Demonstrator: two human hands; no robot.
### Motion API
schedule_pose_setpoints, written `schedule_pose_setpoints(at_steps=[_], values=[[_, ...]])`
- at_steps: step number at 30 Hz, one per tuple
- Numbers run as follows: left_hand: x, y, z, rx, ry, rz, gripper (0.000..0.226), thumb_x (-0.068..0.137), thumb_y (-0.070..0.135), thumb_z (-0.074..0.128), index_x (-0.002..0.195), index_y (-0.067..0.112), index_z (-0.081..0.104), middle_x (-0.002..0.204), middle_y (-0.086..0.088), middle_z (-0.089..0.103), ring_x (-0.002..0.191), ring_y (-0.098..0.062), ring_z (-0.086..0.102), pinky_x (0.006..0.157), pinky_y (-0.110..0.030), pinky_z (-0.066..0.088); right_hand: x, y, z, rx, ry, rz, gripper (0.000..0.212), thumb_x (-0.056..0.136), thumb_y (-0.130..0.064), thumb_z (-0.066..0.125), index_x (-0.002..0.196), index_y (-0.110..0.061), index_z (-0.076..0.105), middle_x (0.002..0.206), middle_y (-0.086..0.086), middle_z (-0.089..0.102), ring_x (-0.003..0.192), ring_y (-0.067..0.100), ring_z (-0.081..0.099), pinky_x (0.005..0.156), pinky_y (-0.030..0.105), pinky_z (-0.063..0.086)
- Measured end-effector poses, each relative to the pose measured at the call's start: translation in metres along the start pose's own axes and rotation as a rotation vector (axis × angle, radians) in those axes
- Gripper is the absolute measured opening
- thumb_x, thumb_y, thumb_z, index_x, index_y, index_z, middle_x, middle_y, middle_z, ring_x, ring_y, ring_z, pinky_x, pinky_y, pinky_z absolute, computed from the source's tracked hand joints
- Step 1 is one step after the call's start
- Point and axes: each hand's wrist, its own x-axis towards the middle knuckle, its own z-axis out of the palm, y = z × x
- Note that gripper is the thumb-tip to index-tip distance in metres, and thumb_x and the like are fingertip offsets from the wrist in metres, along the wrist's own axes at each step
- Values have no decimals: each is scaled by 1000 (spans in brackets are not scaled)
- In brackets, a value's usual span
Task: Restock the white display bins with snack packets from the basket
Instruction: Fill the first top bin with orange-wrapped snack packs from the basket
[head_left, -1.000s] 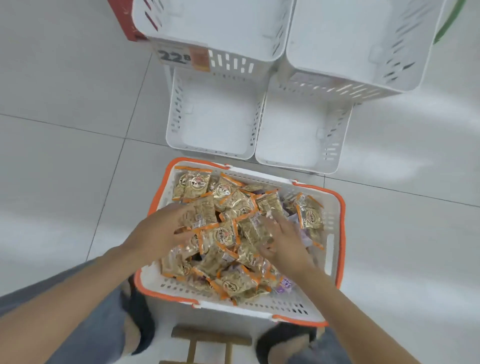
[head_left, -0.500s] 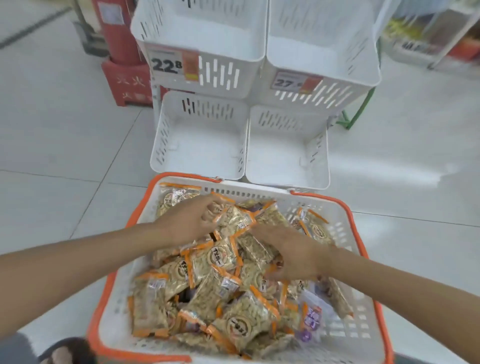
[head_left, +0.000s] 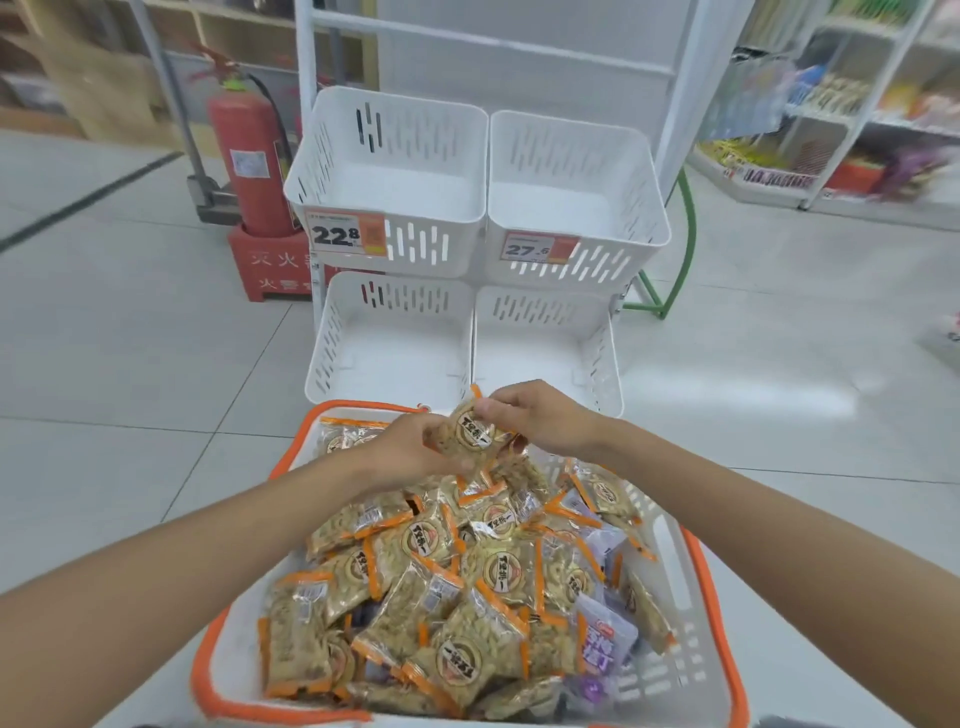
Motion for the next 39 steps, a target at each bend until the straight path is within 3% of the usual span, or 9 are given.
schedule_pose_setpoints(at_steps=[5, 8, 13, 18, 22, 26, 31, 34, 39], values=[[-4, -24, -4, -189, 80, -94, 39, 82, 20, 78, 117, 10, 64, 108, -6, 73, 93, -15, 72, 82, -32, 60, 10, 35, -22, -58, 199, 164, 41, 97, -38, 54, 111, -2, 65, 100, 10, 68, 88, 25, 64, 80, 37, 50], [-10, -37, -11, -248, 103, -139, 38, 83, 13, 77, 117, 14, 61, 99, 2, 73, 88, -9, 72, 81, -32, 60, 2, 75, -6, -320, 34, 400, 52, 93, -38, 61, 133, -6, 52, 126, 9, 58, 115, 28, 57, 93, 32, 43], [-11, -39, -21, -385, 146, -184, 60, 82, 4, 75, 134, 14, 45, 106, -9, 73, 93, -21, 72, 82, -39, 60, -10, 103, 18, -316, 175, 277, 17, 92, -19, 63, 106, -10, 59, 74, -3, 45, 61, 6, 41, 53, 17, 32], [-8, -33, -20, -536, 206, -213, 78, 87, 0, 69, 150, 19, 27, 123, -2, 58, 107, -22, 65, 89, -45, 57, 4, 52, 14, 38, 328, 72, 14, 91, -19, 66, 92, -30, 56, 82, 2, 62, 81, 26, 64, 75, 37, 51], [-15, -20, -13, -590, 236, -189, 38, 96, 2, 57, 125, 26, 49, 144, -5, 44, 119, -18, 47, 97, -46, 52, 4, 33, 22, -54, 164, 102, 13, 95, -22, 60, 83, -18, 61, 79, 5, 65, 74, 23, 62, 68, 33, 50], [-15, -23, -15, -761, 117, -234, 89, 86, 32, 73, 155, 28, 16, 160, -3, 24, 135, -25, 46, 89, -42, 57, -3, 25, 41, -128, 431, -60, 20, 97, -23, 56, 98, -9, 71, 80, 4, 68, 69, 17, 59, 68, 32, 49], [-8, -21, -11, -903, 31, -200, 104, 81, 16, 78, 155, 25, 6, 116, -15, 69, 95, -24, 72, 71, -43, 61, -8, 7, 65, 167, 1, -71, 29, 93, -27, 62, 122, -29, 68, 131, -19, 58, 118, -7, 53, 101, 22, 45], [-7, -28, -17, -858, 103, -227, 83, 87, 0, 68, 152, 20, 21, 93, -11, 75, 81, -22, 73, 78, -47, 60, 0, 9, 58, 242, 192, 27, 40, 91, -26, 64, 131, -23, 58, 132, -7, 55, 127, 9, 49, 104, 36, 44], [-13, -31, -23, -737, -68, -201, 102, 73, 6, 83, 153, 20, 21, 131, -10, 60, 121, -22, 58, 110, -53, 33, 10, 14, 64, 250, 219, 77, 22, 88, -21, 71, 106, -9, 69, 95, 5, 68, 85, 15, 64, 84, 35, 54]])
